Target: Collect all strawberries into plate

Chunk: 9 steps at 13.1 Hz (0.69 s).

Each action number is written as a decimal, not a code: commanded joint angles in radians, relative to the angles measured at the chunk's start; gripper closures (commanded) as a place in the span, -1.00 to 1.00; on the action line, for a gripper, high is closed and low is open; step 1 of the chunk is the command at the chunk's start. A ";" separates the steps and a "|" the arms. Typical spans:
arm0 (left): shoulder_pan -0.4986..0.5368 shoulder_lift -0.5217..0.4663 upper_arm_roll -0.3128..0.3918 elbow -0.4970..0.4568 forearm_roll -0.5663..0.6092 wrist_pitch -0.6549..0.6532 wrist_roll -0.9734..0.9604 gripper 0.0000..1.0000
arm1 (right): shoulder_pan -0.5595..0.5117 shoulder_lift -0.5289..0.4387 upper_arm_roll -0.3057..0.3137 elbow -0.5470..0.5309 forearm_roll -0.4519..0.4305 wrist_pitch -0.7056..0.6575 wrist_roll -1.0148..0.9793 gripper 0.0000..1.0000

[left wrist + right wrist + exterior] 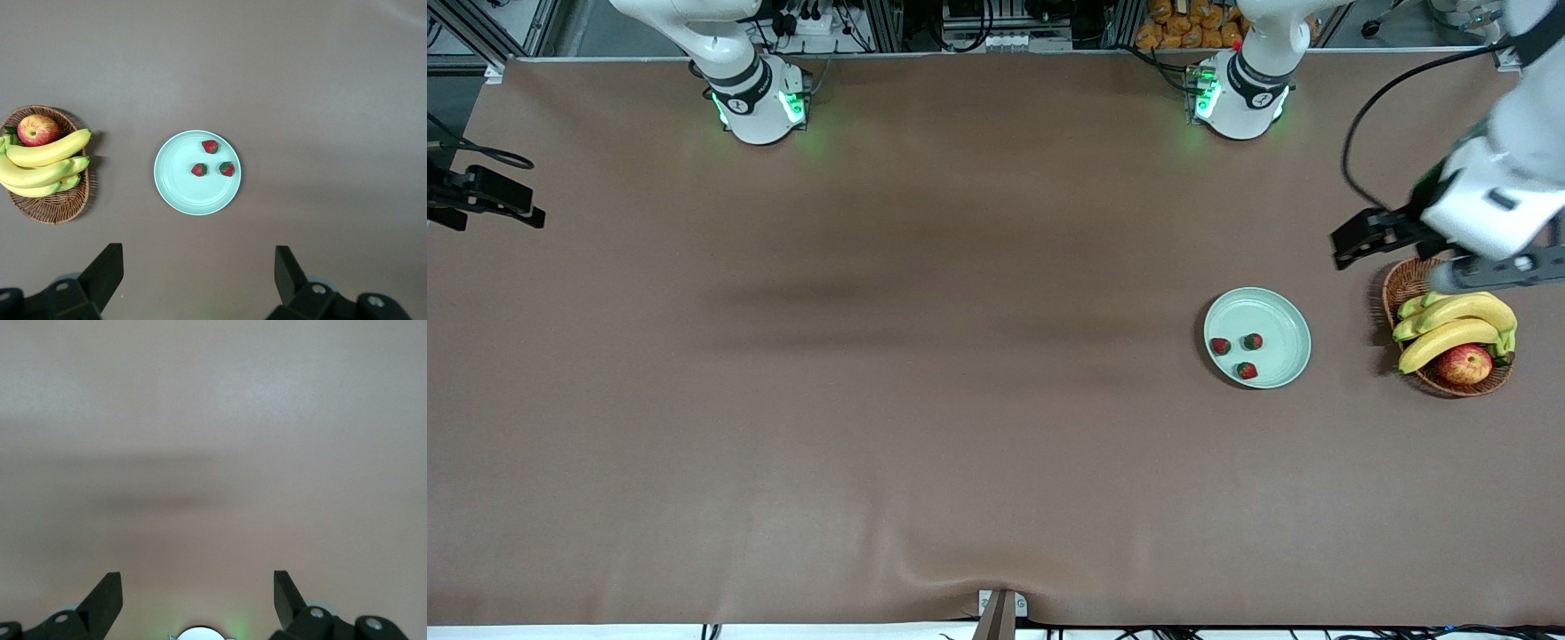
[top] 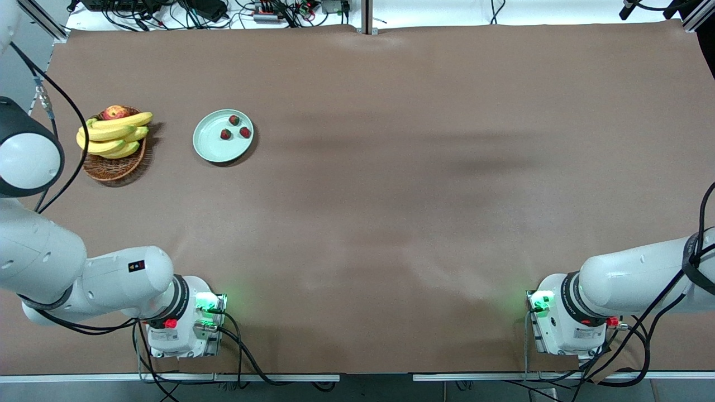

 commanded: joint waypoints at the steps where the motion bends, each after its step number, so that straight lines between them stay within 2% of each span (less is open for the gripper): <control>1: -0.078 -0.075 0.135 -0.047 -0.051 -0.013 0.091 -1.00 | -0.012 -0.002 0.005 0.016 0.003 -0.013 -0.018 -1.00; 5: -0.202 -0.187 0.304 -0.193 -0.087 -0.004 0.141 -1.00 | -0.010 0.004 0.007 0.016 0.007 -0.013 -0.018 -1.00; 6: -0.207 -0.207 0.327 -0.222 -0.107 0.001 0.142 -1.00 | -0.008 0.004 0.007 0.016 0.007 -0.013 -0.018 -1.00; 9: -0.228 -0.297 0.331 -0.332 -0.106 0.033 0.141 -1.00 | -0.008 0.005 0.008 0.016 0.007 -0.013 -0.018 -1.00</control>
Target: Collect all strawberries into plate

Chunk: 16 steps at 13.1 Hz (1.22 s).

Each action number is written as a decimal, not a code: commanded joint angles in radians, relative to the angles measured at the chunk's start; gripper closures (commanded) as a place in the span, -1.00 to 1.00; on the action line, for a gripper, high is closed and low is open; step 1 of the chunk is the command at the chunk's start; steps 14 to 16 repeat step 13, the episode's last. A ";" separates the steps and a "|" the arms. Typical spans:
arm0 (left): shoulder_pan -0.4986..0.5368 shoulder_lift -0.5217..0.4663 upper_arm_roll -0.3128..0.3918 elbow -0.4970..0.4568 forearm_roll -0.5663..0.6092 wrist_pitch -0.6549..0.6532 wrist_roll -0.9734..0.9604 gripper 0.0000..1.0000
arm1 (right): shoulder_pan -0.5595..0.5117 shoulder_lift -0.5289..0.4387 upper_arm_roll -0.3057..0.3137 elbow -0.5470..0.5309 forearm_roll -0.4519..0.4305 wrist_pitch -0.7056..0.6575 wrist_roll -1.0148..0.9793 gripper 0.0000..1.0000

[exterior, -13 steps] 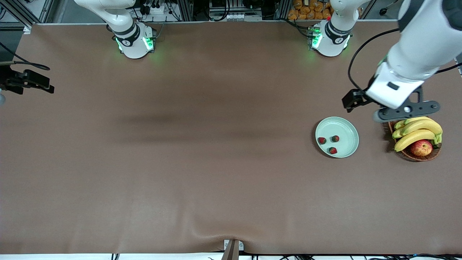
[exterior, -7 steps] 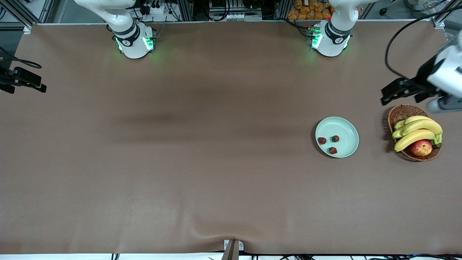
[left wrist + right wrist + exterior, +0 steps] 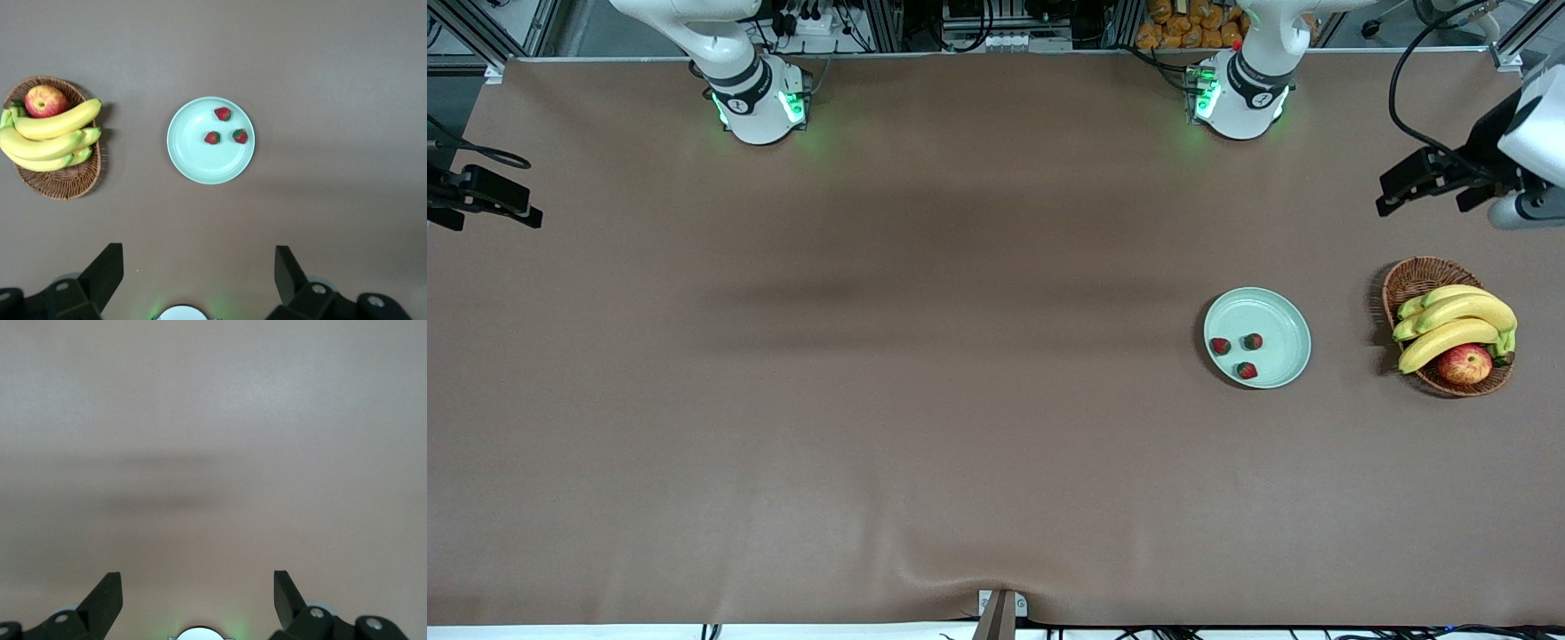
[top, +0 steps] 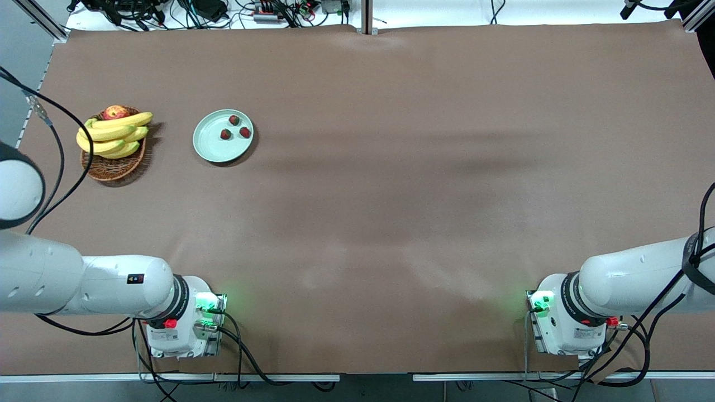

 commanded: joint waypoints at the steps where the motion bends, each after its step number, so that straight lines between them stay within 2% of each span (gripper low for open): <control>1: -0.024 -0.123 0.016 -0.141 -0.009 0.050 0.013 -1.00 | -0.005 0.004 0.007 0.015 0.007 -0.013 -0.015 -1.00; 4: -0.022 -0.107 0.018 -0.120 -0.005 0.048 0.047 -1.00 | -0.006 0.004 0.007 0.015 0.007 -0.014 -0.015 -1.00; 7: -0.027 -0.065 0.036 -0.061 0.010 0.037 0.050 -1.00 | -0.005 0.004 0.007 0.015 0.007 -0.014 -0.015 -1.00; 16: -0.030 -0.056 0.038 -0.048 0.008 0.036 0.050 -1.00 | -0.003 0.004 0.007 0.015 0.007 -0.014 -0.015 -1.00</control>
